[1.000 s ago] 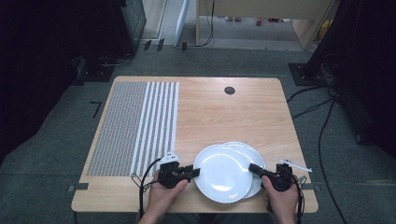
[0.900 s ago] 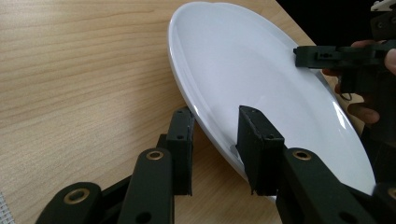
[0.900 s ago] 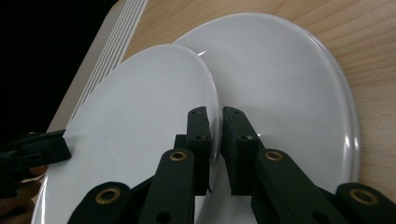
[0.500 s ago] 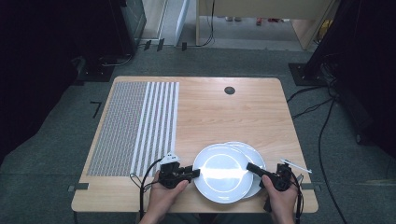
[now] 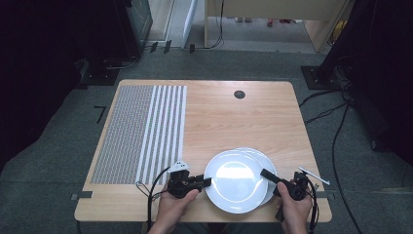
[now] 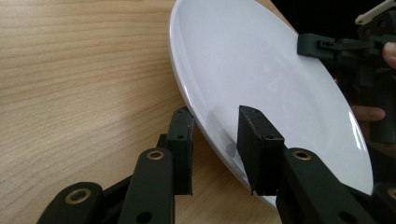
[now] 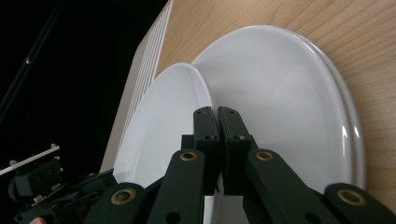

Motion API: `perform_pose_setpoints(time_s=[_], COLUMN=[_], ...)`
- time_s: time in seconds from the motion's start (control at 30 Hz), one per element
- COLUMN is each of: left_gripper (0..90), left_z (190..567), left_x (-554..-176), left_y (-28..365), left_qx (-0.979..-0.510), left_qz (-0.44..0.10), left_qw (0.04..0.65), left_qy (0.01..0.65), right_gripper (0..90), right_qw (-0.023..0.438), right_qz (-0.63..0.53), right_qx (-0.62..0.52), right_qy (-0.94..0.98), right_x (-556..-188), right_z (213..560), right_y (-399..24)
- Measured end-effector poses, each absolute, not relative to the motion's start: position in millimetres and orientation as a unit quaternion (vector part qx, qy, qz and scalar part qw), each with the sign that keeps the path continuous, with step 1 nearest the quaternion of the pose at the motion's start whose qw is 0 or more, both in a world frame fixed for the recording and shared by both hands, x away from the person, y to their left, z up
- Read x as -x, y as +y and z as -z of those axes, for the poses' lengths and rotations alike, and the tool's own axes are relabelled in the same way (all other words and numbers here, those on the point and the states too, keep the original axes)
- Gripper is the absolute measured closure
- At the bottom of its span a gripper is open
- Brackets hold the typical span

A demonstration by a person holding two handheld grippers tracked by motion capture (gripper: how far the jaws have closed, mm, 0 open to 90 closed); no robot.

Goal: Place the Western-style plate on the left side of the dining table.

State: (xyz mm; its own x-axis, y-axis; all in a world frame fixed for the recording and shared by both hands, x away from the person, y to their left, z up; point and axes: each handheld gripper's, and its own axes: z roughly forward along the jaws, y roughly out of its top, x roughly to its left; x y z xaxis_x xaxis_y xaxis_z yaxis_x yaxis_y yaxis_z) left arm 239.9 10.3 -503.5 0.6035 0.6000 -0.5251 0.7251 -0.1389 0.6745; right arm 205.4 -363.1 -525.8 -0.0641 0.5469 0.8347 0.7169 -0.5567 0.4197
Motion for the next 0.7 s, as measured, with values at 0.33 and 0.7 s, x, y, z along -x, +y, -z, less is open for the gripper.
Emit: perform_pose_setpoints(time_s=[0.33,0.7], left_gripper=[69.5,70.1], left_z=[489.2,472.0], left_x=[-241.7,-246.1], left_y=[15.1,33.8], left_qx=[-0.746,-0.738], left_qz=[0.054,0.032], left_qw=[0.498,0.510], left_qy=[0.439,0.441], right_gripper=[88.4,88.3], right_qw=[0.082,0.077], right_qz=[0.575,0.587], right_qx=[0.675,0.661], right_qy=[-0.455,-0.461], right_x=[-206.1,-217.4], right_z=[517.8,501.4], right_y=[-361.5,-343.1])
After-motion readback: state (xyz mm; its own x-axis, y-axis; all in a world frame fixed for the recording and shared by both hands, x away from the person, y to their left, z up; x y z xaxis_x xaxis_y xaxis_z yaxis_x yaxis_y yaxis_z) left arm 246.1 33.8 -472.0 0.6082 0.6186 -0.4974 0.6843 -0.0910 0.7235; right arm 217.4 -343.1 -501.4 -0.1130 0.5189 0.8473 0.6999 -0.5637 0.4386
